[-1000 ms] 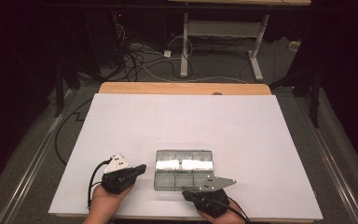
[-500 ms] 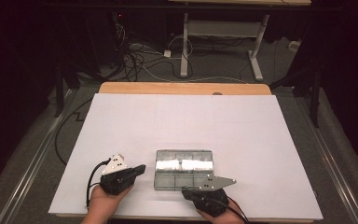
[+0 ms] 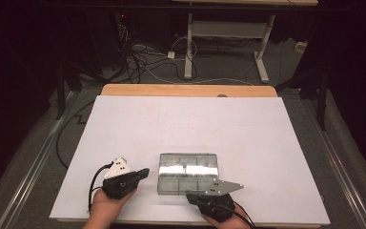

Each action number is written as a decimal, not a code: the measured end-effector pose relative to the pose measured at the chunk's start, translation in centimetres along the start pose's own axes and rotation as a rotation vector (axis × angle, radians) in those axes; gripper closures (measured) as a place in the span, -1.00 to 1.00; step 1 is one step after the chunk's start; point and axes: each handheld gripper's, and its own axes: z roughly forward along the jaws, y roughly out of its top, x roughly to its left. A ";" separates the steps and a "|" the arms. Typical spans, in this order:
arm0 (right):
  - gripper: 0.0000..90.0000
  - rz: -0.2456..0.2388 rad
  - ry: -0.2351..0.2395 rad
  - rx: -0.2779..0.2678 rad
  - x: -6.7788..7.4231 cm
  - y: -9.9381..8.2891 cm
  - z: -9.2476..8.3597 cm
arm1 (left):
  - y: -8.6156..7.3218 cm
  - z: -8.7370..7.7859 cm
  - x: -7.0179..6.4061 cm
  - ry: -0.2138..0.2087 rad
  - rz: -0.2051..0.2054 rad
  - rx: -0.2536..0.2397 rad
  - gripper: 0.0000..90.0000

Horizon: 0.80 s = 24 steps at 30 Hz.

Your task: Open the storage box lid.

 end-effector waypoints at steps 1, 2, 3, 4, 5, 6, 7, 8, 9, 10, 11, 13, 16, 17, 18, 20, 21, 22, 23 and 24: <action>1.00 0.000 0.002 -0.003 0.0 0.0 0.0 | 0.0 0.0 0.0 0.000 0.000 0.000 0.95; 1.00 0.000 0.002 -0.003 0.0 0.0 0.0 | 0.0 0.0 -0.1 -0.001 0.002 0.001 0.95; 1.00 0.001 0.003 -0.005 0.0 0.0 0.0 | 0.0 0.0 -0.1 -0.001 0.003 0.002 0.95; 1.00 0.002 0.004 -0.006 0.0 0.0 -0.1 | -0.1 0.0 -0.1 -0.001 0.003 0.002 0.95; 1.00 0.002 0.004 -0.006 0.0 0.0 -0.1 | -0.1 0.0 0.0 -0.002 0.002 0.002 0.95; 1.00 0.003 0.006 -0.006 0.0 0.0 -0.1 | -0.1 0.0 0.0 -0.003 -0.002 0.003 0.95; 1.00 0.004 0.007 -0.005 0.0 0.0 0.0 | -0.2 0.0 0.1 -0.004 -0.005 0.003 0.95; 1.00 0.006 0.008 -0.004 0.0 0.0 0.0 | -0.2 0.1 0.1 -0.005 -0.007 0.004 0.95; 1.00 0.007 0.009 -0.005 -0.1 0.0 -0.1 | -0.2 0.1 0.2 -0.006 -0.009 0.004 0.95; 1.00 0.008 0.010 -0.005 -0.1 -0.1 -0.1 | -0.2 0.1 0.2 -0.007 -0.010 0.005 0.95; 1.00 0.009 0.011 -0.006 -0.1 -0.1 -0.1 | -0.2 0.2 0.3 -0.008 -0.011 0.006 0.95; 1.00 0.011 0.016 -0.013 -0.1 -0.1 -0.2 | -0.2 0.3 0.3 -0.010 -0.008 0.010 0.95; 1.00 0.008 0.011 -0.018 -0.1 -0.1 -0.2 | -0.2 0.3 0.1 -0.011 0.000 0.011 0.95; 1.00 0.006 0.008 -0.017 0.0 -0.1 -0.2 | -0.2 0.2 0.0 -0.011 0.002 0.010 0.95; 1.00 0.006 0.008 -0.016 0.0 -0.1 -0.2 | -0.2 0.1 0.0 -0.010 0.004 0.006 0.95; 1.00 -0.001 0.007 -0.017 0.1 -0.1 -0.2 | -0.1 -0.1 -0.1 -0.007 0.008 0.000 0.95; 1.00 -0.005 0.011 -0.025 0.1 -0.1 -0.2 | -0.1 -0.1 -0.2 -0.005 0.008 0.000 0.95; 1.00 -0.003 0.014 -0.031 0.1 -0.1 -0.2 | -0.1 -0.1 -0.2 -0.005 0.008 0.000 0.95; 1.00 -0.001 0.014 -0.034 0.1 -0.1 -0.3 | -0.1 -0.1 -0.2 -0.005 0.007 0.001 0.95; 1.00 -0.003 0.012 -0.033 0.1 -0.1 -0.3 | -0.1 -0.1 -0.2 -0.005 0.007 0.001 0.95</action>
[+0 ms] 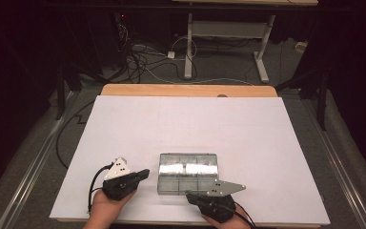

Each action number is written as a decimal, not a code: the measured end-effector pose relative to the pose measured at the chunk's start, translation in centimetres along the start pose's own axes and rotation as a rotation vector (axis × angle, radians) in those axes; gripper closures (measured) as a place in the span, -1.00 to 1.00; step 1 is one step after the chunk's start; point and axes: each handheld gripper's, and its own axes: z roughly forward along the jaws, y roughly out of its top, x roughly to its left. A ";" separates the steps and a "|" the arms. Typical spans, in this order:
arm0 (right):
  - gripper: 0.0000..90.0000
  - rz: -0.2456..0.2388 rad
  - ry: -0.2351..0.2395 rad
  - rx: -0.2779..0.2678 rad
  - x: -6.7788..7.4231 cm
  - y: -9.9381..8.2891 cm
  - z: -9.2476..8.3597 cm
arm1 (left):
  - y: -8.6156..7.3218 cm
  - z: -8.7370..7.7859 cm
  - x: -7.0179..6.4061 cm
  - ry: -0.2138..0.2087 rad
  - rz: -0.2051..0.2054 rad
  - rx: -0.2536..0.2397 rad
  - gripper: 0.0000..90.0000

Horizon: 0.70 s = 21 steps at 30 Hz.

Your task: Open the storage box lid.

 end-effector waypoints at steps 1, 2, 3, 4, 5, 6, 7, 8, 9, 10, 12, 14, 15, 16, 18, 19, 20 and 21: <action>1.00 -0.001 -0.002 0.001 0.0 0.0 0.0 | 0.0 0.0 0.0 0.000 0.002 0.001 0.95; 1.00 -0.002 -0.003 0.001 0.0 0.0 0.0 | 0.0 0.0 -0.1 0.002 0.007 0.001 0.95; 1.00 -0.003 -0.005 0.005 0.0 0.0 0.0 | 0.0 0.0 -0.2 0.002 0.008 0.001 0.95; 1.00 -0.002 -0.011 0.012 0.1 0.0 0.0 | 0.1 0.0 -0.2 0.000 0.009 0.001 0.95; 1.00 -0.002 -0.014 0.028 0.1 0.0 0.1 | 0.1 0.0 -0.2 0.000 0.011 0.002 0.95; 1.00 0.001 -0.013 0.040 0.1 0.0 0.2 | 0.1 0.0 -0.2 0.000 0.011 0.002 0.95; 1.00 0.002 -0.020 0.041 0.1 0.0 0.3 | 0.1 0.1 -0.2 -0.001 0.011 0.004 0.95; 1.00 0.008 -0.026 0.041 0.0 0.0 0.3 | 0.0 0.1 -0.2 -0.002 0.011 0.006 0.95; 1.00 0.015 -0.031 0.043 0.0 0.0 0.3 | 0.0 0.1 -0.1 -0.002 0.010 0.006 0.95; 1.00 0.019 -0.029 0.042 -0.1 0.1 0.3 | 0.0 0.1 -0.1 -0.002 0.009 0.006 0.95; 1.00 0.015 -0.026 0.043 -0.1 0.1 0.4 | 0.0 0.0 0.0 0.000 0.005 0.002 0.95; 1.00 0.013 -0.022 0.036 -0.1 0.1 0.4 | 0.0 -0.1 0.0 0.001 0.004 0.001 0.95; 1.00 0.011 -0.019 0.035 -0.1 0.1 0.4 | 0.0 -0.1 0.0 0.003 0.006 0.001 0.95; 1.00 0.012 -0.018 0.035 -0.1 0.1 0.3 | 0.0 -0.1 0.0 0.004 0.007 0.001 0.95; 1.00 0.012 -0.011 0.024 -0.1 0.1 0.3 | 0.0 -0.1 0.0 0.003 0.007 -0.001 0.95; 1.00 0.013 -0.011 0.024 -0.1 0.0 0.2 | 0.0 -0.1 -0.1 0.003 0.009 0.001 0.95; 1.00 0.013 -0.011 0.022 -0.1 0.0 0.2 | 0.1 0.0 -0.1 0.002 0.012 0.003 0.95; 1.00 0.014 -0.012 0.021 -0.1 0.0 0.2 | 0.1 0.0 -0.1 0.001 0.012 0.003 0.95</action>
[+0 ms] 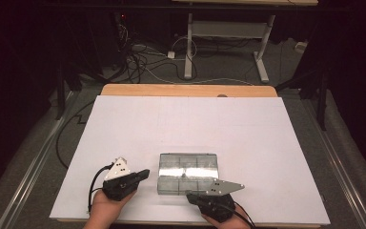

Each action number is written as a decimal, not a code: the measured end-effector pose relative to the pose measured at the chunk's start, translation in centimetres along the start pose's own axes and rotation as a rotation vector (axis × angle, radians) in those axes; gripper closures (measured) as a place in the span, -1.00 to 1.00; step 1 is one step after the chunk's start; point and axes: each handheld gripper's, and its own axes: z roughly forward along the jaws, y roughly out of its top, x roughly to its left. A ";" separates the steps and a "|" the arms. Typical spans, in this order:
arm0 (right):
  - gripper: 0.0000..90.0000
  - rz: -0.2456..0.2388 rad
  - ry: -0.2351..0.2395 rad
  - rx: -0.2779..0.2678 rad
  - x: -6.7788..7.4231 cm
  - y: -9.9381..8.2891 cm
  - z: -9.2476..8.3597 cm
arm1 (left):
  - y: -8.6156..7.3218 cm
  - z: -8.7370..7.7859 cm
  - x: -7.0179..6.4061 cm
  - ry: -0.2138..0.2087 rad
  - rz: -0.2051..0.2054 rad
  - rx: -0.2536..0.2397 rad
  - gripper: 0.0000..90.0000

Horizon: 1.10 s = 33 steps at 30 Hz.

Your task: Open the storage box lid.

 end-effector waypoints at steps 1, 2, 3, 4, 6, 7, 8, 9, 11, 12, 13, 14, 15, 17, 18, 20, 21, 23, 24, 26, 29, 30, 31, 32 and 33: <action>1.00 -0.001 0.000 0.000 0.0 0.0 0.0 | 0.0 0.0 0.0 -0.001 0.000 -0.001 0.95; 1.00 0.000 0.000 0.001 0.0 0.0 0.0 | 0.0 0.0 0.0 -0.002 0.001 -0.001 0.95; 1.00 0.000 0.000 0.001 0.0 0.0 0.0 | 0.0 0.0 0.0 -0.002 0.001 -0.001 0.95; 1.00 0.000 0.000 0.001 0.0 0.0 0.0 | 0.0 0.0 0.0 -0.002 0.001 -0.001 0.95; 1.00 0.000 -0.001 0.005 0.0 0.0 0.0 | 0.0 0.0 0.1 -0.001 0.000 -0.003 0.95; 1.00 0.000 -0.002 0.004 0.0 0.0 0.0 | 0.0 -0.1 0.1 -0.002 -0.002 -0.005 0.95; 1.00 0.000 -0.001 0.003 0.0 0.0 0.0 | 0.0 -0.1 0.1 -0.001 -0.002 -0.006 0.95; 1.00 0.000 -0.001 0.000 0.0 0.0 0.0 | 0.0 -0.1 0.1 0.000 -0.003 -0.006 0.95; 1.00 -0.001 0.000 -0.007 -0.1 0.0 0.0 | 0.0 -0.1 0.1 -0.001 -0.001 -0.006 0.95; 1.00 0.002 0.005 -0.009 -0.1 0.0 -0.1 | 0.0 -0.1 0.1 -0.001 0.000 -0.006 0.95; 1.00 0.003 0.007 -0.014 -0.1 0.0 -0.1 | 0.0 0.0 0.1 -0.001 0.001 -0.005 0.95; 1.00 0.006 0.008 -0.013 -0.1 0.0 -0.1 | 0.0 0.0 0.1 -0.001 0.002 -0.004 0.95; 1.00 0.004 0.009 -0.015 -0.1 0.0 -0.1 | 0.0 0.0 0.1 -0.001 0.003 -0.003 0.95; 1.00 0.003 0.009 -0.018 -0.1 0.0 -0.1 | 0.0 0.0 0.1 -0.002 0.001 -0.003 0.95; 1.00 0.003 0.009 -0.019 -0.2 0.0 -0.2 | 0.0 0.0 0.1 -0.002 0.000 -0.003 0.95; 1.00 0.002 0.005 -0.015 -0.1 0.0 -0.1 | 0.0 0.0 0.1 -0.001 0.001 -0.004 0.95; 1.00 0.003 -0.001 -0.006 -0.1 0.0 -0.1 | 0.0 0.0 0.1 -0.001 0.001 -0.004 0.95; 1.00 0.003 -0.011 0.012 -0.1 0.0 0.1 | 0.0 0.0 0.1 -0.002 0.002 -0.002 0.95; 1.00 0.008 -0.011 0.015 -0.1 0.0 0.1 | 0.0 0.0 0.1 -0.002 0.002 -0.002 0.95; 1.00 0.006 -0.009 0.007 -0.1 0.0 0.0 | 0.0 0.0 0.1 -0.002 0.002 -0.002 0.95; 1.00 -0.005 0.021 -0.037 -0.1 0.0 -0.3 | 0.0 0.0 0.1 -0.002 0.002 -0.003 0.95; 1.00 -0.001 0.022 -0.043 -0.2 0.0 -0.3 | 0.0 0.0 0.1 -0.002 0.002 -0.003 0.95; 1.00 -0.001 0.022 -0.043 -0.2 0.0 -0.3 | 0.0 0.0 0.1 -0.003 0.002 -0.002 0.95; 1.00 0.002 0.024 -0.050 -0.2 0.1 -0.4 | 0.0 0.0 0.1 -0.004 0.002 -0.002 0.95; 1.00 0.000 0.022 -0.056 -0.2 0.1 -0.5 | 0.0 0.0 0.1 -0.004 0.001 -0.001 0.95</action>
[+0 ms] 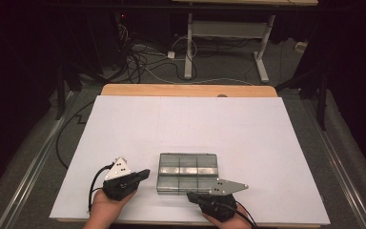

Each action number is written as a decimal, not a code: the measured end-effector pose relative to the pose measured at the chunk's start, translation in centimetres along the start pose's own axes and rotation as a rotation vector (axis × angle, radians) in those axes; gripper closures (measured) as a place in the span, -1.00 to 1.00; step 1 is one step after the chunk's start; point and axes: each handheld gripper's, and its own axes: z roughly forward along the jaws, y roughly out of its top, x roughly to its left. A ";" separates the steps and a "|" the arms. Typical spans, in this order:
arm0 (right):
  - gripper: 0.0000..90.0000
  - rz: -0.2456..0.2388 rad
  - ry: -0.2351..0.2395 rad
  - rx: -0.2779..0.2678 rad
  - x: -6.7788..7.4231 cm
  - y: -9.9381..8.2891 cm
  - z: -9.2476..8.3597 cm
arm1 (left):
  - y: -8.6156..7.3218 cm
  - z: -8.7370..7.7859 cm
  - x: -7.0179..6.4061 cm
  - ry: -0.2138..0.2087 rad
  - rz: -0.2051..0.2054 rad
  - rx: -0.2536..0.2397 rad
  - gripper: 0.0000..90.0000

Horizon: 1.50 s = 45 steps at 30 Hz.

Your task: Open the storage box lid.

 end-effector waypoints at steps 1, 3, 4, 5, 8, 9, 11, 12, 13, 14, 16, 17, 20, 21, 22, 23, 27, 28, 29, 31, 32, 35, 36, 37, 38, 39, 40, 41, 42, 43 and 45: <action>1.00 0.002 0.000 -0.004 0.0 0.0 0.0 | 0.0 0.0 0.0 -0.002 0.001 0.000 0.95; 1.00 -0.002 -0.001 -0.009 0.1 0.1 -0.1 | 0.0 0.0 0.0 -0.006 0.001 0.001 0.95; 1.00 -0.003 -0.003 -0.012 0.2 0.2 -0.1 | 0.0 0.0 0.0 -0.007 0.002 0.001 0.95; 1.00 -0.006 -0.003 -0.018 0.2 0.2 -0.2 | 0.0 0.0 0.0 -0.009 0.001 0.001 0.95; 1.00 -0.009 -0.005 -0.028 0.3 0.5 -0.4 | 0.0 0.0 0.0 -0.013 0.001 0.001 0.95; 1.00 -0.009 -0.006 -0.032 0.3 0.5 -0.4 | 0.0 0.0 -0.1 -0.016 0.003 0.000 0.95; 1.00 -0.015 -0.008 -0.035 0.3 0.7 -0.5 | 0.1 0.0 -0.2 -0.024 0.006 -0.002 0.95; 1.00 -0.017 -0.009 -0.038 0.3 0.8 -0.6 | 0.1 0.0 -0.3 -0.028 0.011 0.000 0.95; 1.00 -0.020 -0.009 -0.042 0.3 0.9 -0.6 | 0.2 0.0 -0.4 -0.035 0.011 -0.003 0.95; 1.00 -0.024 -0.010 -0.042 0.3 1.0 -0.7 | 0.2 0.0 -0.5 -0.042 0.015 -0.006 0.95; 1.00 -0.031 -0.016 -0.049 0.3 1.2 -0.8 | 0.3 -0.1 -0.7 -0.052 0.019 -0.010 0.95; 1.00 -0.031 -0.016 -0.053 0.3 1.3 -0.8 | 0.4 -0.1 -0.8 -0.055 0.022 -0.013 0.95; 1.00 -0.037 -0.017 -0.059 0.3 1.6 -0.8 | 0.5 -0.1 -0.9 -0.064 0.024 -0.017 0.95; 1.00 -0.037 -0.017 -0.059 0.3 1.6 -0.8 | 0.5 -0.1 -0.9 -0.064 0.024 -0.017 0.95; 1.00 -0.036 -0.019 -0.063 0.3 1.7 -0.9 | 0.5 -0.1 -0.9 -0.072 0.019 -0.022 0.95; 1.00 -0.041 -0.022 -0.065 0.4 1.8 -1.0 | 0.5 -0.1 -0.9 -0.072 0.019 -0.022 0.95; 1.00 -0.049 -0.033 -0.082 0.4 2.2 -1.1 | 0.5 -0.3 -0.9 -0.087 0.011 -0.038 0.95; 1.00 -0.052 -0.035 -0.084 0.4 2.3 -1.2 | 0.6 -0.2 -1.0 -0.093 0.014 -0.040 0.95; 1.00 -0.052 -0.036 -0.087 0.4 2.4 -1.2 | 0.7 -0.2 -1.0 -0.095 0.017 -0.040 0.95; 1.00 -0.060 -0.041 -0.089 0.5 2.6 -1.2 | 0.7 -0.1 -1.0 -0.102 0.012 -0.045 0.95; 1.00 -0.063 -0.043 -0.093 0.4 2.7 -1.2 | 0.7 -0.1 -1.0 -0.102 0.012 -0.045 0.95; 1.00 -0.057 -0.042 -0.101 0.5 2.8 -1.2 | 0.9 0.1 -1.2 -0.114 0.011 -0.051 0.95; 1.00 -0.061 -0.044 -0.100 0.5 2.9 -1.1 | 1.0 0.3 -1.3 -0.119 0.016 -0.052 0.95; 1.00 -0.061 -0.043 -0.101 0.5 2.9 -1.1 | 1.1 0.4 -1.4 -0.121 0.016 -0.055 0.95; 1.00 -0.061 -0.044 -0.102 0.5 2.9 -1.1 | 1.2 0.5 -1.5 -0.122 0.019 -0.055 0.95; 1.00 -0.063 -0.046 -0.103 0.5 2.9 -1.1 | 1.3 0.6 -1.5 -0.127 0.018 -0.056 0.95; 1.00 -0.063 -0.047 -0.104 0.5 2.9 -1.1 | 1.3 0.6 -1.5 -0.127 0.018 -0.056 0.95; 1.00 -0.063 -0.047 -0.105 0.5 2.9 -1.1 | 1.4 0.8 -1.6 -0.132 0.021 -0.054 0.95; 1.00 -0.062 -0.049 -0.107 0.5 2.9 -1.2 | 1.4 0.8 -1.6 -0.132 0.021 -0.054 0.95; 1.00 -0.061 -0.049 -0.108 0.6 2.8 -1.2 | 1.4 0.8 -1.7 -0.133 0.022 -0.053 0.95; 1.00 -0.067 -0.052 -0.101 0.7 2.8 -1.3 | 1.5 1.0 -1.6 -0.137 0.021 -0.057 0.95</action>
